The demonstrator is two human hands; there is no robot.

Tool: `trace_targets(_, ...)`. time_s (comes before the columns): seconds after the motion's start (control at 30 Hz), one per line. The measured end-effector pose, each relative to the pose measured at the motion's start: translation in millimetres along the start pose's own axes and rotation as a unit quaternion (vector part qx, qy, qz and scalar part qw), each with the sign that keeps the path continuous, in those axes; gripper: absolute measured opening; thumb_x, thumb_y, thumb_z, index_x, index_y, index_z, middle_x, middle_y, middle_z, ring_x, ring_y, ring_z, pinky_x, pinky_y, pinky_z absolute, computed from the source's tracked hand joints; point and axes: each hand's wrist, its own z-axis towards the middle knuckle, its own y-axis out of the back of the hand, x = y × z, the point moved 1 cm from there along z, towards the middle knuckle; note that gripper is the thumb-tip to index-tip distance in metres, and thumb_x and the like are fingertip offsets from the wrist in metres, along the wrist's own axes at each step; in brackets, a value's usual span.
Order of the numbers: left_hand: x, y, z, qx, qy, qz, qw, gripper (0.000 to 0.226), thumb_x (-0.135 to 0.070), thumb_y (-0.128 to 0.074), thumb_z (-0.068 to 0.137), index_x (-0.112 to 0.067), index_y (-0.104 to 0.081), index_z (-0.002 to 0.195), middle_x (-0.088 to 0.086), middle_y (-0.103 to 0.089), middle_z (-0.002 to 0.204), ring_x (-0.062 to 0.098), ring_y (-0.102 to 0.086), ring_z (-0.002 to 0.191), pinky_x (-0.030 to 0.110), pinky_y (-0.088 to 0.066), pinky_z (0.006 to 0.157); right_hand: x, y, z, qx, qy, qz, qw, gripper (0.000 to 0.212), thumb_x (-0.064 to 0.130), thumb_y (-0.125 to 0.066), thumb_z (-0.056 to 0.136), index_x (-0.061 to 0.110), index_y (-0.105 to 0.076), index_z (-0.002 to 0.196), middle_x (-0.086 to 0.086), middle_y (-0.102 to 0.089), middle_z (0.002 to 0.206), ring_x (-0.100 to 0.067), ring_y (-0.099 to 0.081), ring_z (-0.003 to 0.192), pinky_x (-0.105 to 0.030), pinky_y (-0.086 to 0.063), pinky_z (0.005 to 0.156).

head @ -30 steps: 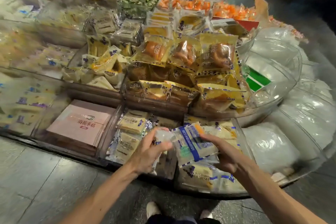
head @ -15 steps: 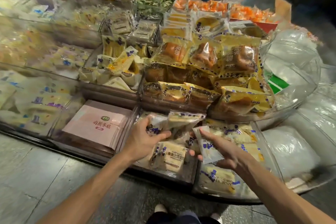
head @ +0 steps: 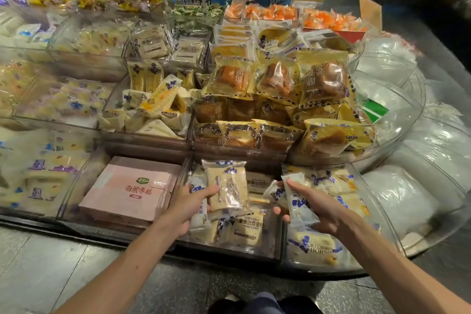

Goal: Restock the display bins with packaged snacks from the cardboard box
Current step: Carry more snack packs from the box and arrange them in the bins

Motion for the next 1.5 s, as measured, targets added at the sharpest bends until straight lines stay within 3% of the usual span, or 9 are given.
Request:
trace_targets(0.13,18.7,-20.0,7.0,-0.016,0.112,-0.092,0.989,0.033,-0.012,-0.074,0.087,0.002,-0.065,0.116,0.010,-0.069,0.072,0.013,-0.059,0.052,0.023,-0.049,0.041,0.6,11.2,-6.2,-0.008,0.020,-0.005,1.000,0.044,0.033,-0.058,0.097,0.006,-0.058,0.131,-0.020,-0.074,0.094,-0.035,-0.069,0.081,-0.036,-0.060,0.059)
trace_targets(0.6,27.7,-107.5,21.1,0.015,0.181,-0.219,0.959,0.021,-0.016,-0.058,0.100,-0.005,-0.056,0.083,0.009,-0.058,0.070,0.019,-0.055,0.061,0.035,-0.050,0.063,11.8,30.5,-16.2,-0.029,0.037,-0.043,0.998,0.036,0.029,-0.048,0.103,0.005,-0.061,0.127,-0.008,-0.078,0.083,-0.020,-0.075,0.069,-0.027,-0.060,0.056)
trace_targets(0.73,32.7,-122.1,27.6,-0.027,0.193,-0.232,0.953,0.021,-0.013,-0.065,0.096,0.000,-0.056,0.110,0.016,-0.066,0.086,0.019,-0.068,0.065,0.035,-0.058,0.050,16.1,30.2,-16.9,-0.023,0.040,-0.054,0.997,0.035,0.027,-0.044,0.105,0.005,-0.060,0.127,0.004,-0.074,0.070,-0.007,-0.071,0.056,-0.018,-0.055,0.051)
trace_targets(0.83,32.6,-129.7,34.0,-0.052,0.196,-0.261,0.944,0.034,-0.008,-0.069,0.092,-0.003,-0.051,0.120,0.020,-0.067,0.101,0.022,-0.074,0.072,0.046,-0.062,0.059,17.0,31.6,-16.6,-0.012,0.035,-0.052,0.998,0.036,0.029,-0.046,0.104,0.005,-0.062,0.125,0.001,-0.077,0.075,-0.013,-0.073,0.065,-0.023,-0.059,0.055)
trace_targets(0.97,28.1,-138.7,37.2,-0.035,0.198,-0.279,0.939,0.014,-0.007,-0.059,0.099,0.000,-0.053,0.088,0.017,-0.063,0.089,0.019,-0.062,0.071,0.043,-0.055,0.076,17.0,38.2,-13.7,-0.016,0.038,-0.066,0.997,0.036,0.031,-0.050,0.102,0.006,-0.065,0.122,-0.006,-0.078,0.086,-0.025,-0.074,0.075,-0.034,-0.061,0.063)
trace_targets(1.1,27.1,-129.3,35.5,-0.040,0.194,-0.242,0.950,0.028,-0.011,-0.070,0.092,0.001,-0.056,0.113,0.020,-0.070,0.097,0.023,-0.072,0.070,0.043,-0.061,0.061,18.3,37.5,-10.6,-0.051,0.044,-0.111,0.992,0.036,0.042,-0.050,0.099,0.022,-0.071,0.121,0.001,-0.063,0.130,-0.016,-0.058,0.116,-0.037,-0.049,0.098)
trace_targets(1.27,24.6,-100.2,7.1,-0.037,0.139,-0.162,0.976,0.029,-0.002,-0.070,0.089,0.001,-0.058,0.115,0.016,-0.067,0.084,0.022,-0.066,0.073,0.035,-0.056,0.065,18.3,36.9,-12.7,-0.025,0.039,-0.034,0.998,0.036,0.036,-0.049,0.102,0.014,-0.067,0.125,-0.014,-0.075,0.108,-0.031,-0.075,0.090,-0.038,-0.063,0.066)
trace_targets(1.37,10.0,-89.3,-14.3,0.013,0.098,-0.096,0.991,0.027,-0.014,-0.071,0.089,0.000,-0.062,0.111,0.013,-0.070,0.080,0.020,-0.068,0.070,0.030,-0.055,0.057,16.1,29.3,-12.9,0.001,0.023,-0.020,1.000,0.038,0.036,-0.047,0.104,0.012,-0.064,0.128,-0.019,-0.074,0.108,-0.031,-0.074,0.082,-0.037,-0.062,0.060)
trace_targets(1.5,-7.9,-101.1,-39.0,0.074,0.054,-0.074,0.993,0.066,-0.036,-0.078,0.080,-0.001,-0.046,0.126,0.013,-0.074,0.088,0.019,-0.072,0.073,0.031,-0.059,0.065,11.7,21.6,-9.5,-0.001,0.021,-0.045,0.999,0.043,0.040,-0.047,0.102,0.012,-0.063,0.130,-0.023,-0.070,0.119,-0.036,-0.071,0.101,-0.038,-0.061,0.068)
